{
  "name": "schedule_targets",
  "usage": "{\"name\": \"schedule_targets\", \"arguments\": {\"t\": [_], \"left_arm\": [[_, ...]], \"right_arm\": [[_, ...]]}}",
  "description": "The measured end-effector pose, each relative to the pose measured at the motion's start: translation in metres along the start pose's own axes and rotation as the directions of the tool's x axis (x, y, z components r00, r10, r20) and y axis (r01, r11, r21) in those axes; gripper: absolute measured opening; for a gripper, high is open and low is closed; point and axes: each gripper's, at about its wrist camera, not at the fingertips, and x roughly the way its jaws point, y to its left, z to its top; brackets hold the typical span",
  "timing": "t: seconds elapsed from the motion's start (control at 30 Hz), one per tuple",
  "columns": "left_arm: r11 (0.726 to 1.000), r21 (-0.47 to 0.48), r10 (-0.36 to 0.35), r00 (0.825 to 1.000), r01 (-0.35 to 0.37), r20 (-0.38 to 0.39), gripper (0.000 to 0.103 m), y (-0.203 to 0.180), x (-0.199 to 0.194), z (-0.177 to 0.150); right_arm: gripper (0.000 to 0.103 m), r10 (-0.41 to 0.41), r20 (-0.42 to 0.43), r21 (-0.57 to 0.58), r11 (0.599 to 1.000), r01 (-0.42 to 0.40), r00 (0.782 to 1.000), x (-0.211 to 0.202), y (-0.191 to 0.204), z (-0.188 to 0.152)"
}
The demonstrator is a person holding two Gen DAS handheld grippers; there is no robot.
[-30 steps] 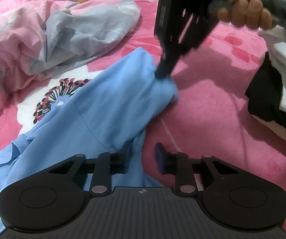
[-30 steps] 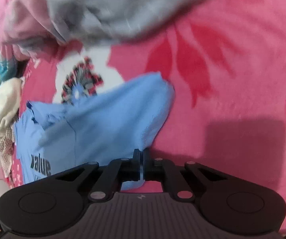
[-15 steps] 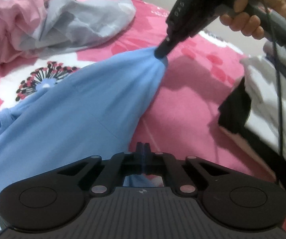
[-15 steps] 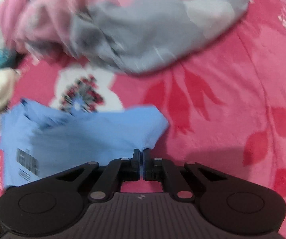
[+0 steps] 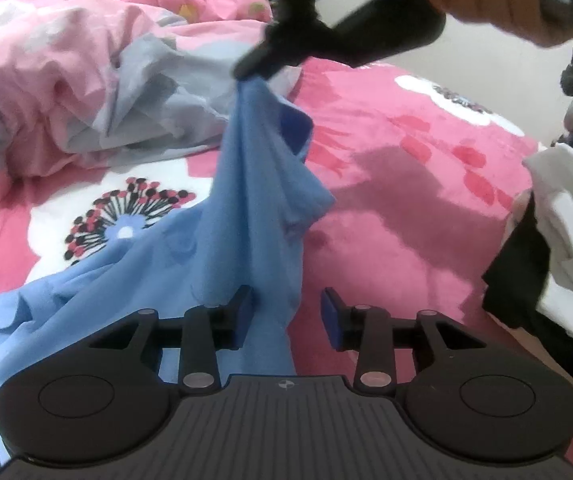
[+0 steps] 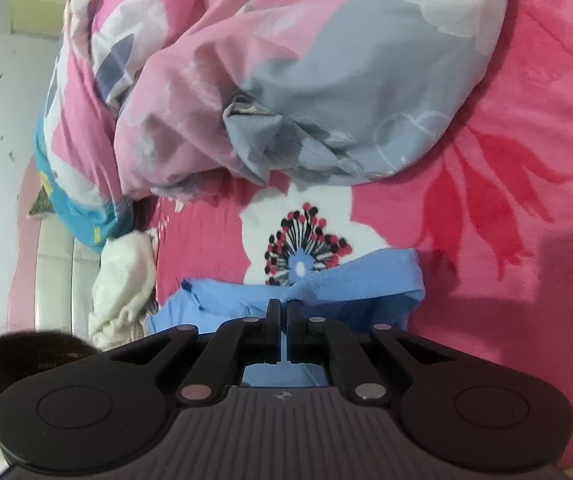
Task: Fold clothes
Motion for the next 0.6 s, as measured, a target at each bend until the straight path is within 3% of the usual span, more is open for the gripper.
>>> {"name": "schedule_targets", "arguments": {"t": [0.13,0.23,0.3,0.37,0.43,0.53,0.6], "left_arm": [[0.999,0.019,0.046,0.999,-0.046,0.007,0.036,-0.006,0.011,0.005],[0.999,-0.030,0.045,0.999,-0.046,-0.008,0.026,0.001,0.015,0.003],[0.997,-0.075,0.024,1.000,-0.025,-0.019,0.021,0.007,0.017,0.001],[0.993,-0.120,0.002,1.000,-0.005,-0.029,0.019,0.013,0.019,0.000],[0.985,-0.173,-0.022,0.999,0.016,-0.030,0.017,0.021,0.020,-0.001],[0.976,-0.216,-0.044,0.999,0.037,-0.028,0.016,0.027,0.021,-0.002],[0.971,-0.233,-0.055,0.998,0.047,-0.026,0.016,0.029,0.021,-0.002]], "right_arm": [[0.002,0.018,0.002,0.022,1.000,-0.018,1.000,0.009,0.006,0.005],[0.004,0.018,0.010,0.023,1.000,-0.018,1.000,0.015,0.009,0.009],[0.005,-0.014,0.029,-0.012,1.000,0.014,0.999,0.016,0.005,0.012],[0.016,-0.045,0.050,-0.047,0.998,0.047,0.998,0.017,0.002,0.014],[0.029,-0.066,0.123,-0.094,0.993,0.078,0.990,0.009,-0.001,0.016],[0.031,-0.085,0.231,-0.204,0.970,0.134,0.969,-0.010,-0.001,0.010],[0.031,-0.067,0.208,-0.285,0.950,0.126,0.976,-0.018,-0.002,0.003]]}}
